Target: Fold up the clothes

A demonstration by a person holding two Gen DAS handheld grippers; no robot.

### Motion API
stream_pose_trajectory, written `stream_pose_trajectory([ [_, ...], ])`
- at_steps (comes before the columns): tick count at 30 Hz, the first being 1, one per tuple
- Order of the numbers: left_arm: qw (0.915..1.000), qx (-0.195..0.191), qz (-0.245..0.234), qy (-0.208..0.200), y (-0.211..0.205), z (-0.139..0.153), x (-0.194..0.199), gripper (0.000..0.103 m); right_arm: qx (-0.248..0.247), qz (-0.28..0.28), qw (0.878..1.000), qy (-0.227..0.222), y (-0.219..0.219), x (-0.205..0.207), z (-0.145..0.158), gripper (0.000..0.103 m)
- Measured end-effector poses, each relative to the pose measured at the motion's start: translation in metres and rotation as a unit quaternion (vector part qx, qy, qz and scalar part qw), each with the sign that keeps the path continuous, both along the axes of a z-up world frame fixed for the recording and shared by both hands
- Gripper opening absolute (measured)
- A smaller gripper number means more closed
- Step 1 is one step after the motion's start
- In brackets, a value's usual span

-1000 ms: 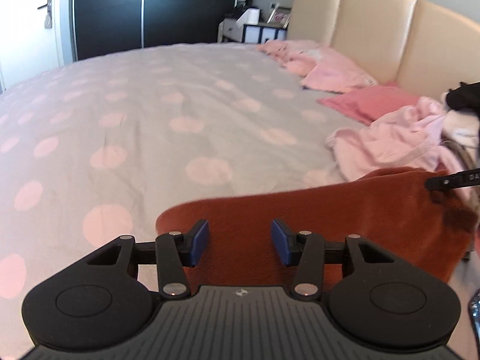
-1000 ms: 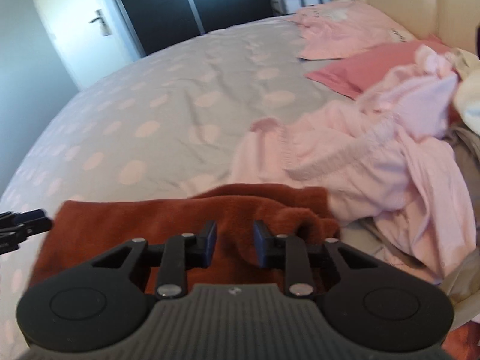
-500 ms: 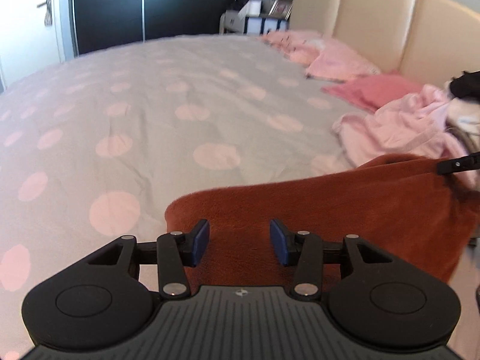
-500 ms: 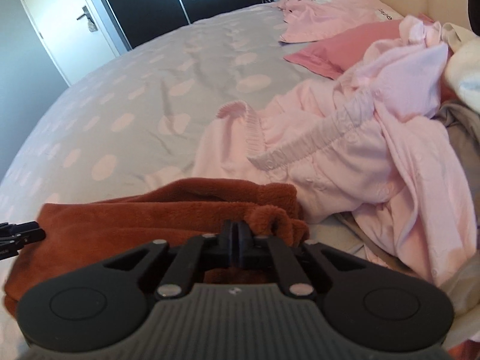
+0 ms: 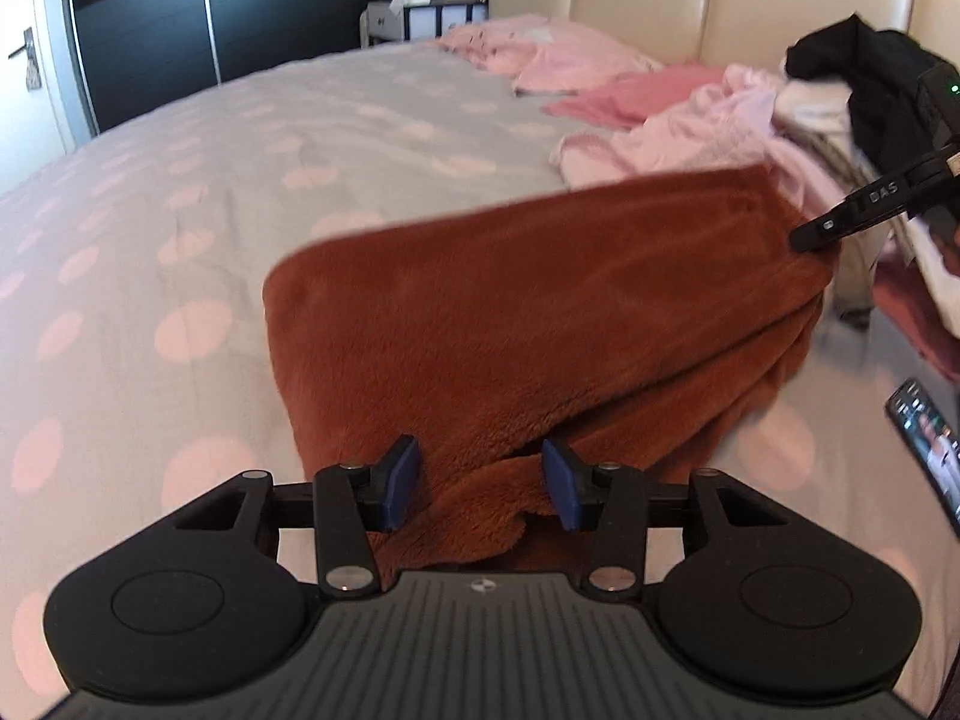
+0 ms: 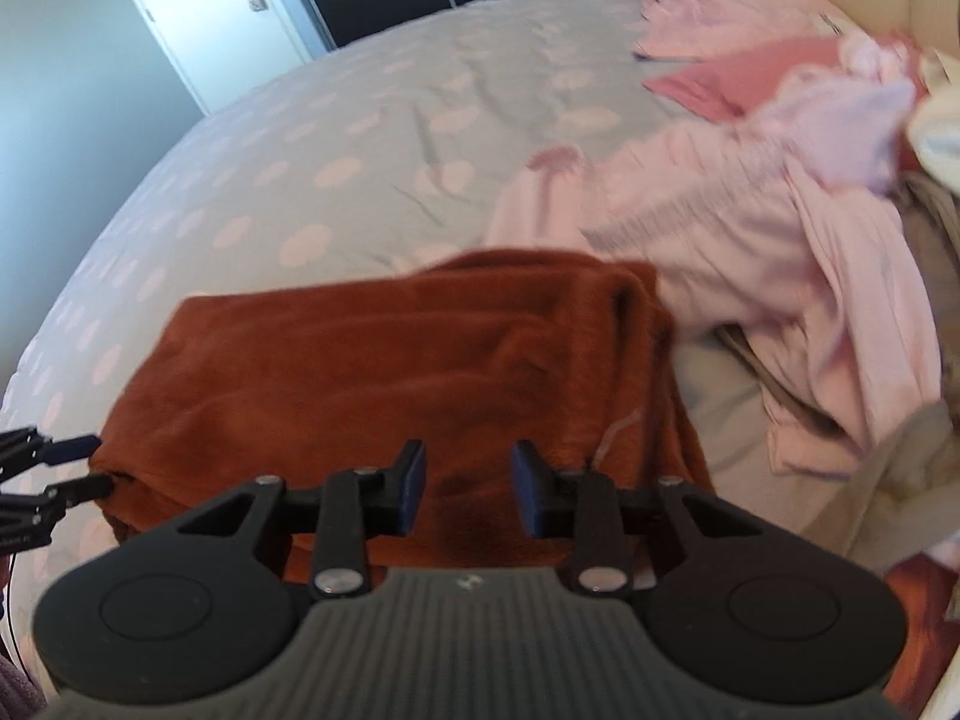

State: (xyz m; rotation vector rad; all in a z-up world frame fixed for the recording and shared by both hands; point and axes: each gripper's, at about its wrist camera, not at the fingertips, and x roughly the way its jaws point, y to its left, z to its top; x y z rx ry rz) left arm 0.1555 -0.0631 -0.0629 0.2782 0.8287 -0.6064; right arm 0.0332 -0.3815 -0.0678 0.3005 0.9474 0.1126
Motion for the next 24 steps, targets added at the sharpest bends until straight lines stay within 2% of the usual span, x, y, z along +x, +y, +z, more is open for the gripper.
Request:
stream_pose_trajectory([
  [2, 0.9999, 0.01, 0.007, 0.009, 0.002, -0.011, 0.001, 0.044, 0.002, -0.008, 1.0, 0.016, -0.009, -0.001, -0.01, 0.003],
  [3, 0.9998, 0.013, 0.008, 0.015, 0.002, -0.016, 0.002, 0.044, 0.004, -0.01, 1.0, 0.02, -0.013, -0.002, -0.015, 0.0],
  [7, 0.9992, 0.041, 0.001, 0.004, -0.005, -0.019, -0.003, 0.047, 0.01, -0.01, 1.0, 0.02, -0.016, -0.003, -0.013, 0.0],
  [9, 0.9994, 0.033, 0.003, -0.004, -0.003, -0.009, -0.008, 0.048, 0.007, -0.002, 1.0, 0.012, -0.014, -0.005, -0.003, 0.007],
  [10, 0.9996, 0.027, 0.004, -0.009, -0.001, -0.004, -0.011, 0.048, 0.011, -0.002, 1.0, 0.001, -0.015, -0.007, 0.005, 0.019],
  [11, 0.9997, 0.02, 0.004, -0.014, 0.001, 0.0, -0.013, 0.048, 0.016, -0.002, 1.0, -0.011, -0.017, -0.01, 0.012, 0.047],
  [13, 0.9998, -0.001, 0.013, -0.017, 0.008, 0.01, -0.015, 0.049, 0.012, -0.015, 0.999, -0.029, -0.023, -0.013, 0.023, 0.087],
  [16, 0.9992, -0.026, 0.026, -0.016, 0.016, 0.022, -0.016, 0.05, 0.001, -0.039, 0.999, -0.02, -0.037, -0.012, 0.019, 0.086],
  [19, 0.9987, -0.04, 0.031, -0.01, 0.02, 0.031, -0.016, 0.051, 0.022, -0.063, 0.998, 0.009, -0.057, -0.01, -0.001, 0.086],
  [24, 0.9985, -0.042, 0.037, -0.004, 0.021, 0.03, -0.008, 0.052, 0.112, -0.083, 0.99, 0.039, -0.076, -0.004, -0.037, 0.086],
])
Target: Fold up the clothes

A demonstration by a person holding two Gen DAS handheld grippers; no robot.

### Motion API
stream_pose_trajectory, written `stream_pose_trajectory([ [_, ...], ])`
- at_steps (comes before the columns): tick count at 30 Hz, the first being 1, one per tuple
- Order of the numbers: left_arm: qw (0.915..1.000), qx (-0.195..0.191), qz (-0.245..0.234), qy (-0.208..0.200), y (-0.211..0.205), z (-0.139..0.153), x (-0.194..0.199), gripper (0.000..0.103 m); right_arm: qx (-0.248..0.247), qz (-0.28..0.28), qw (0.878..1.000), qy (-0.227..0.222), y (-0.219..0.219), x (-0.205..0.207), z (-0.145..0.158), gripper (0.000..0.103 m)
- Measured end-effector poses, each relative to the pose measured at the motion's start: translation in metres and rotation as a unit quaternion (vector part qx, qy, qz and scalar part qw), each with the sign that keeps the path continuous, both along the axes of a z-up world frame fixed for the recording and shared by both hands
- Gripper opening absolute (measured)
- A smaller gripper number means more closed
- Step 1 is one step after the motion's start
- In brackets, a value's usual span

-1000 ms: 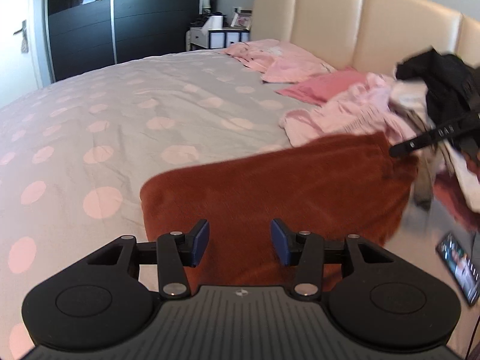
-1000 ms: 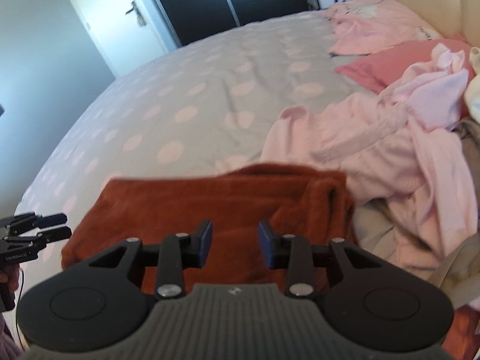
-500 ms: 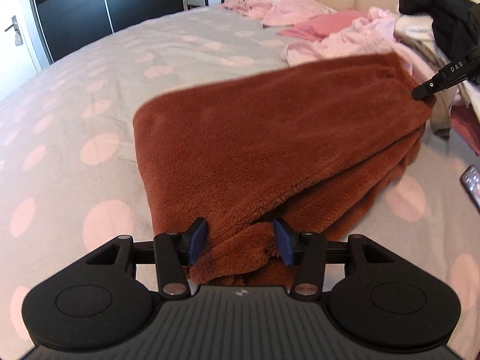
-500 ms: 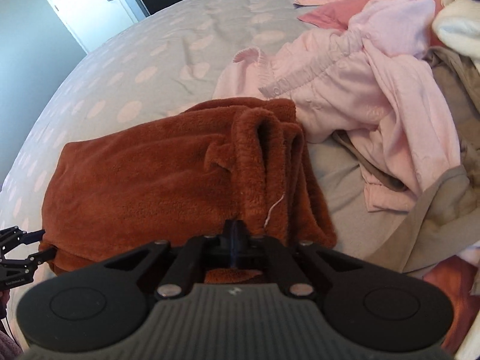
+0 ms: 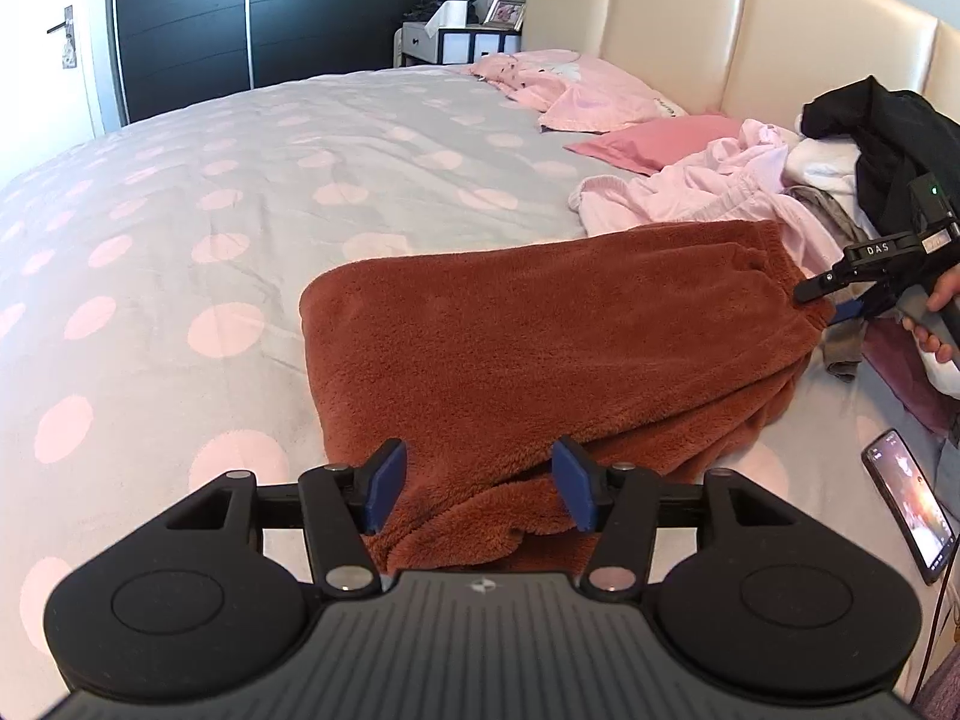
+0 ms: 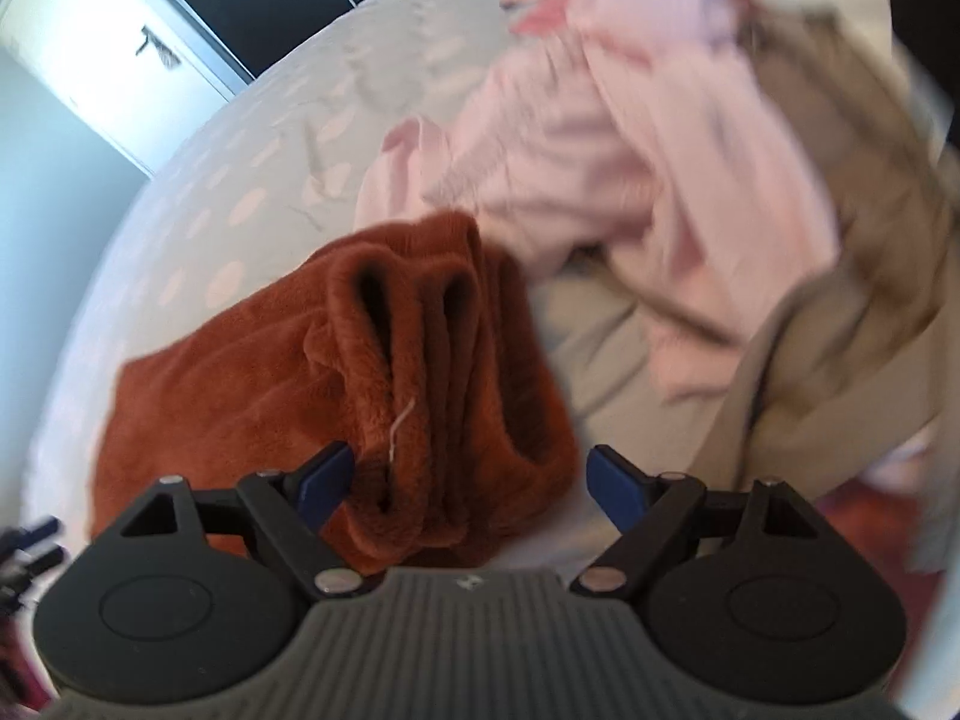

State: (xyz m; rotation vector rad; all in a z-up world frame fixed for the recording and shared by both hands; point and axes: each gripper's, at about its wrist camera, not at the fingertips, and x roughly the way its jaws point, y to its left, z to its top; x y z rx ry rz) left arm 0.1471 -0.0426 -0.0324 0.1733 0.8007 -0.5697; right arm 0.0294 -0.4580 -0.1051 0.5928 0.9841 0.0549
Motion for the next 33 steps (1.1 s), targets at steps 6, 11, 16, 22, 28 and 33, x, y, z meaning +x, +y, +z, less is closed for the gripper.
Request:
stream_pose_trajectory([
  [6, 0.9997, -0.012, 0.008, 0.021, 0.0, -0.011, 0.008, 0.052, 0.063, -0.003, 0.997, 0.033, 0.001, 0.016, -0.035, 0.086],
  [11, 0.9994, -0.011, 0.015, 0.029, 0.004, -0.018, 0.013, 0.052, 0.087, -0.011, 0.996, 0.035, 0.002, 0.027, -0.045, 0.078],
  [16, 0.9988, -0.02, 0.023, 0.038, 0.011, -0.021, 0.014, 0.052, 0.084, -0.017, 0.996, 0.029, 0.007, 0.027, -0.038, 0.061],
  [22, 0.9987, -0.036, 0.018, 0.031, 0.015, -0.012, 0.014, 0.052, 0.071, -0.013, 0.997, 0.001, 0.019, 0.021, 0.006, 0.057],
  [28, 0.9981, -0.049, -0.027, 0.026, -0.025, 0.007, 0.039, 0.052, 0.063, 0.005, 0.997, -0.041, 0.049, 0.014, 0.07, 0.057],
  [33, 0.9953, -0.036, -0.084, 0.032, -0.061, 0.003, 0.046, 0.052, 0.075, 0.006, 0.996, -0.051, 0.077, 0.007, 0.109, 0.057],
])
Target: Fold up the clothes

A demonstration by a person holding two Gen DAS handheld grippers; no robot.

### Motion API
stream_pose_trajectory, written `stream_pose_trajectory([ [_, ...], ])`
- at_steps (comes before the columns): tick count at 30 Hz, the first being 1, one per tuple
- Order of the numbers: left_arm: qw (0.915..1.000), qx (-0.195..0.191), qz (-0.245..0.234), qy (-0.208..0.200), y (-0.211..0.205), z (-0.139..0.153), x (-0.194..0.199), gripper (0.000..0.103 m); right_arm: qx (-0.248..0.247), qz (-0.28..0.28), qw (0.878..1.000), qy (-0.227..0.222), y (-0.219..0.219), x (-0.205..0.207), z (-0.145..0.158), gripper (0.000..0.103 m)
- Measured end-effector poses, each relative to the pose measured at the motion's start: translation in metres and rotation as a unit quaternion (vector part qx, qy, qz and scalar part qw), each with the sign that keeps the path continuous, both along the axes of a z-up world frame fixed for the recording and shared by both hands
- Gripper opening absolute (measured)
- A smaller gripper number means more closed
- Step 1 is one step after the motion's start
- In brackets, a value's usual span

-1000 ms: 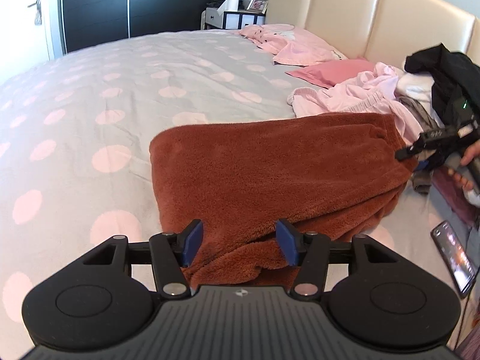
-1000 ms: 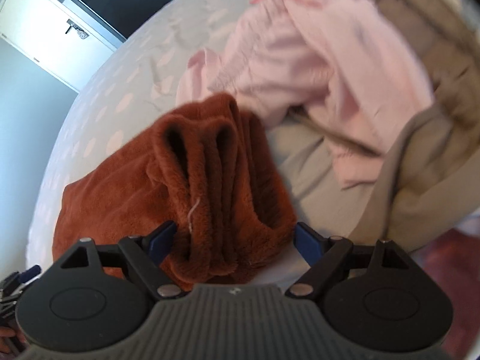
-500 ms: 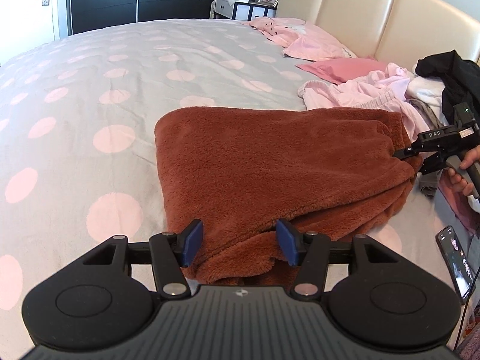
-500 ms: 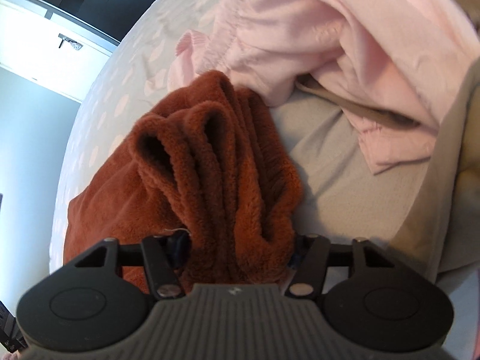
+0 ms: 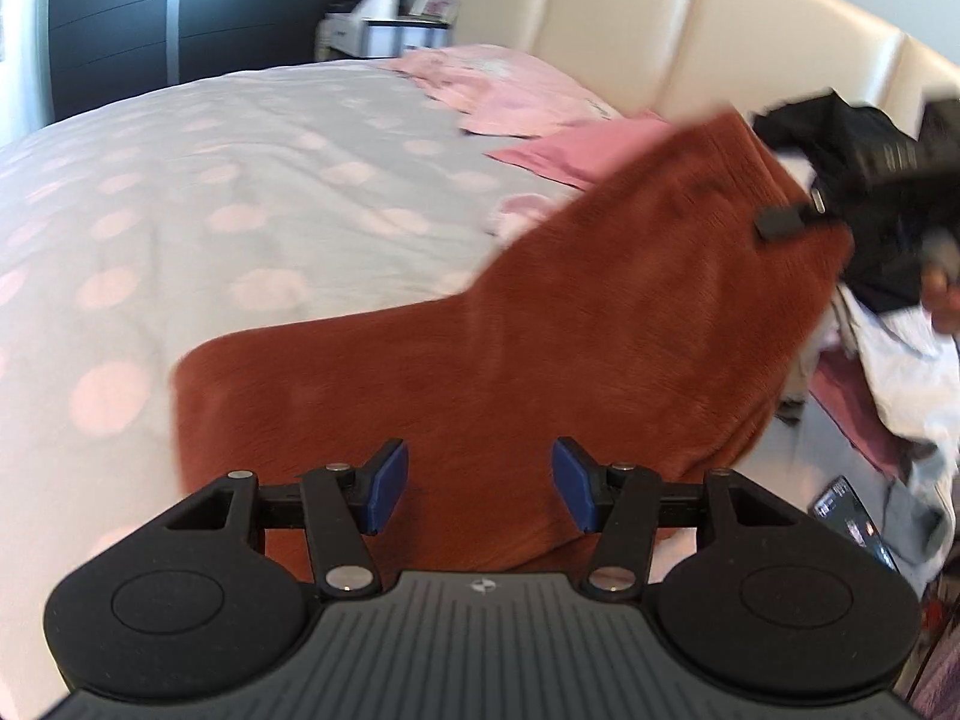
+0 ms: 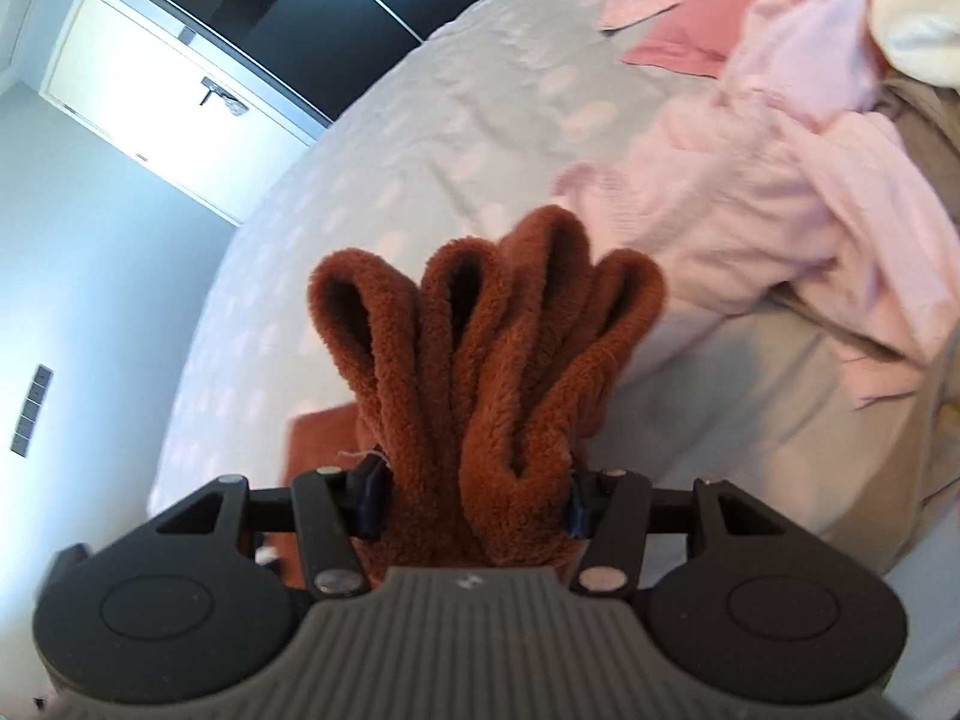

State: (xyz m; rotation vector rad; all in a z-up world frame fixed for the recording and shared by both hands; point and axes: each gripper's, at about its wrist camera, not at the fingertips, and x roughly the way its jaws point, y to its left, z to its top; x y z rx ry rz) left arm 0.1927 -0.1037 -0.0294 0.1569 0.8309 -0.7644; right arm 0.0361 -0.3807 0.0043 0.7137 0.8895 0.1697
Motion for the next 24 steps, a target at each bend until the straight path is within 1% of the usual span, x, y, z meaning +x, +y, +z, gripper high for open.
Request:
stream_pose_trajectory([
  [3, 0.9992, 0.008, -0.038, 0.002, -0.016, -0.015, -0.007, 0.052, 0.001, 0.007, 1.0, -0.005, 0.023, 0.009, 0.016, 0.057],
  [5, 0.9982, 0.015, -0.058, 0.005, -0.026, -0.029, -0.016, 0.052, -0.005, 0.022, 1.0, -0.008, 0.044, 0.016, 0.027, 0.057],
  [8, 0.9979, 0.019, -0.059, 0.02, -0.028, -0.045, -0.017, 0.052, -0.027, 0.055, 0.998, -0.01, 0.08, 0.027, 0.042, 0.057],
  [10, 0.9981, 0.003, -0.056, 0.024, -0.017, -0.046, -0.02, 0.052, -0.044, 0.077, 0.996, -0.01, 0.105, 0.035, 0.049, 0.057],
  [13, 0.9972, -0.015, -0.072, 0.018, 0.012, -0.03, -0.029, 0.052, -0.062, 0.114, 0.991, -0.008, 0.145, 0.046, 0.053, 0.057],
  [16, 0.9971, 0.012, -0.075, -0.004, 0.045, -0.012, -0.031, 0.052, -0.078, 0.148, 0.986, -0.002, 0.183, 0.059, 0.047, 0.057],
  [20, 0.9979, 0.043, -0.046, -0.019, 0.093, 0.003, -0.031, 0.052, -0.091, 0.177, 0.98, 0.01, 0.229, 0.077, 0.031, 0.058],
  [22, 0.9985, 0.048, -0.019, -0.018, 0.114, 0.009, -0.035, 0.052, -0.098, 0.184, 0.978, 0.019, 0.248, 0.084, 0.021, 0.059],
  [24, 0.999, 0.041, 0.004, -0.018, 0.133, 0.014, -0.032, 0.052, -0.098, 0.186, 0.977, 0.029, 0.261, 0.089, 0.01, 0.06],
])
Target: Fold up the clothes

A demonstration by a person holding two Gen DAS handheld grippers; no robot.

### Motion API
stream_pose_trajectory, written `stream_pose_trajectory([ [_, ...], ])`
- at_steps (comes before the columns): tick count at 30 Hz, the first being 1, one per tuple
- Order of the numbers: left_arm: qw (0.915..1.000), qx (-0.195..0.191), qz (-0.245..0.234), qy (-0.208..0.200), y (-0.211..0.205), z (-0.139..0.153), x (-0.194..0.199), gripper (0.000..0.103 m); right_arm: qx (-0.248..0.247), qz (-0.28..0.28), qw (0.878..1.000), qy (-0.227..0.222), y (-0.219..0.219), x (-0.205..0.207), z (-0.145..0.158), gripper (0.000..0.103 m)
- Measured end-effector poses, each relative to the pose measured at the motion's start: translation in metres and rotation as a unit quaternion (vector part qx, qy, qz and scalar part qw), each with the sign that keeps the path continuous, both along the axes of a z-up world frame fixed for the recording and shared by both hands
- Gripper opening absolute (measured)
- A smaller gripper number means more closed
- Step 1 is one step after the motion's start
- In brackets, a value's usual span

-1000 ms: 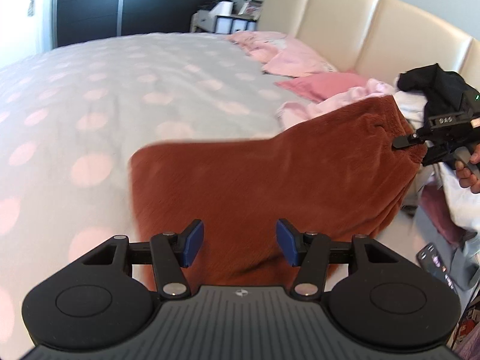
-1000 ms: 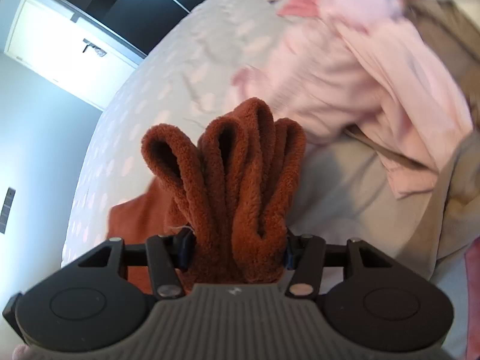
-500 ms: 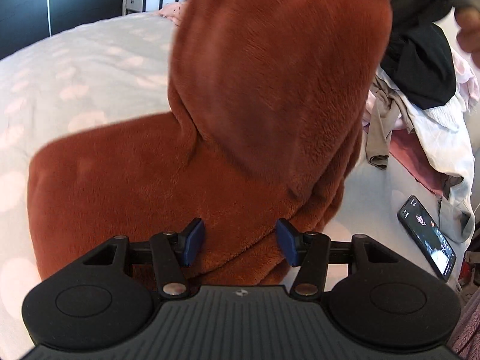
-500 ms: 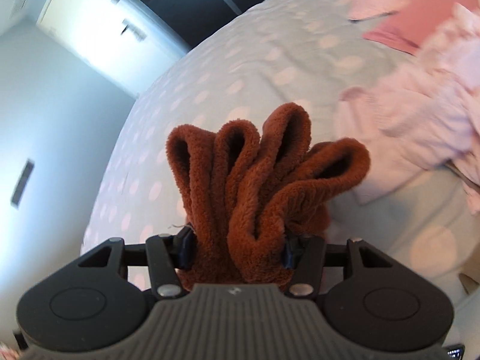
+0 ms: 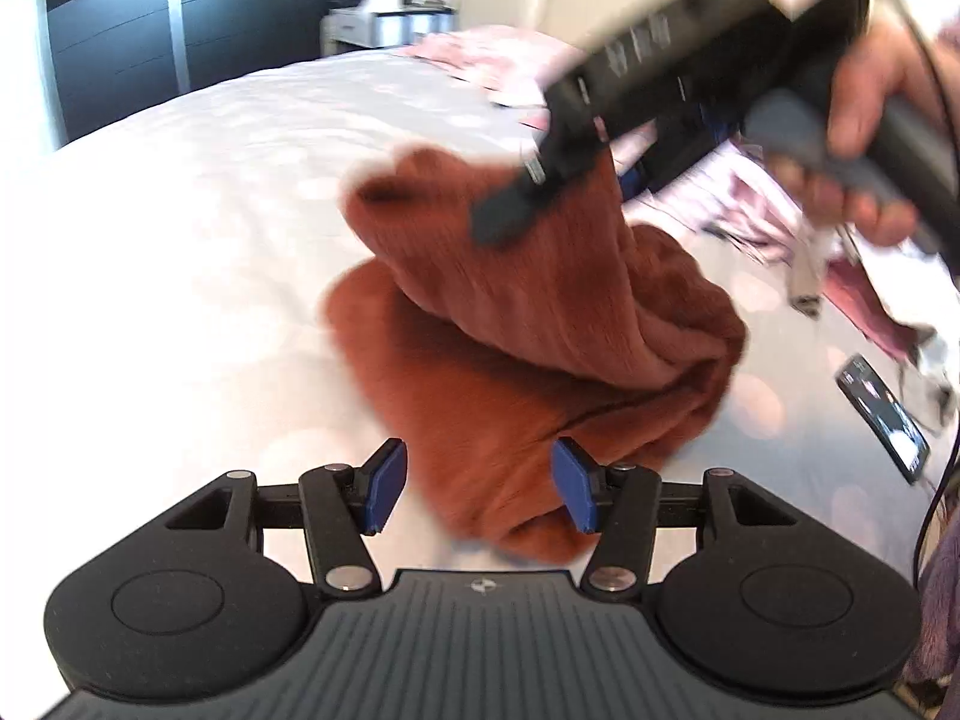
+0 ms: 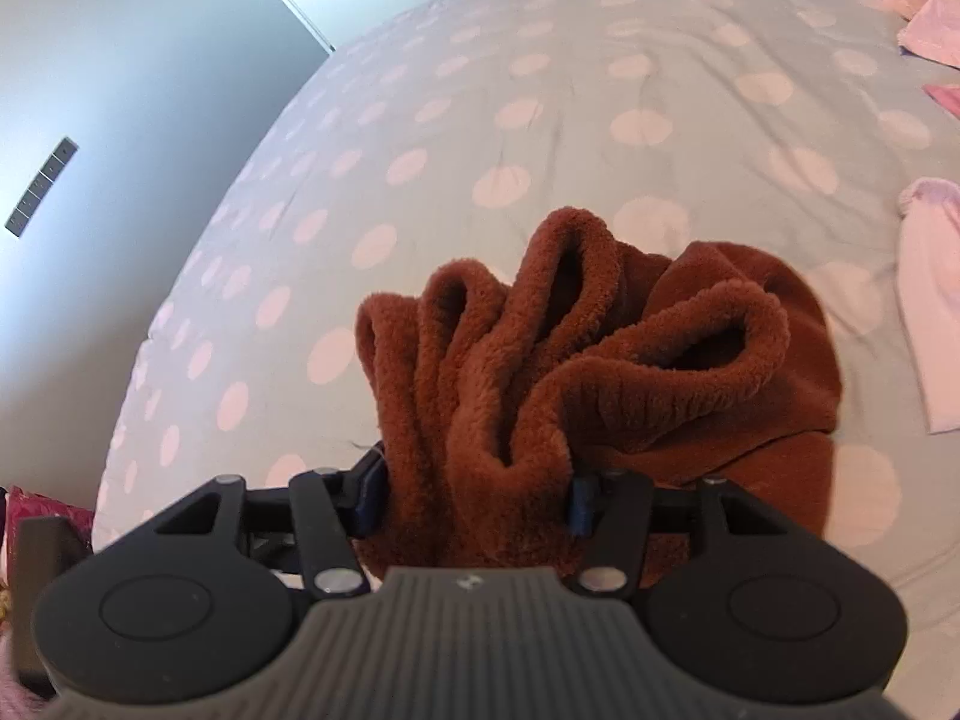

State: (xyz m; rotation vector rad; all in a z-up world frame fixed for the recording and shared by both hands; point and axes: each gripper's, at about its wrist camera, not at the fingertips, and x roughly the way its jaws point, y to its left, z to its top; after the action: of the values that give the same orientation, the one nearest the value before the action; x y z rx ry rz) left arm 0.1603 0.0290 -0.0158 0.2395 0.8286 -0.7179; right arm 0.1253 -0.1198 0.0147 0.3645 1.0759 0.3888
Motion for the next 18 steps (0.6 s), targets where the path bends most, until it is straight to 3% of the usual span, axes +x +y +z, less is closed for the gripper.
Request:
stream_pose_trajectory([
  [5, 0.9994, -0.027, 0.022, 0.001, 0.025, 0.006, 0.0, 0.052, 0.012, -0.001, 0.999, 0.031, 0.019, 0.0, -0.023, 0.072],
  [11, 0.9992, -0.037, 0.012, -0.008, 0.028, 0.023, -0.001, 0.052, 0.021, -0.007, 0.998, 0.053, 0.041, -0.001, -0.029, 0.074],
  [18, 0.9969, -0.064, -0.005, -0.046, 0.013, 0.048, -0.007, 0.052, -0.003, -0.003, 1.0, -0.017, 0.03, -0.02, 0.033, 0.074],
])
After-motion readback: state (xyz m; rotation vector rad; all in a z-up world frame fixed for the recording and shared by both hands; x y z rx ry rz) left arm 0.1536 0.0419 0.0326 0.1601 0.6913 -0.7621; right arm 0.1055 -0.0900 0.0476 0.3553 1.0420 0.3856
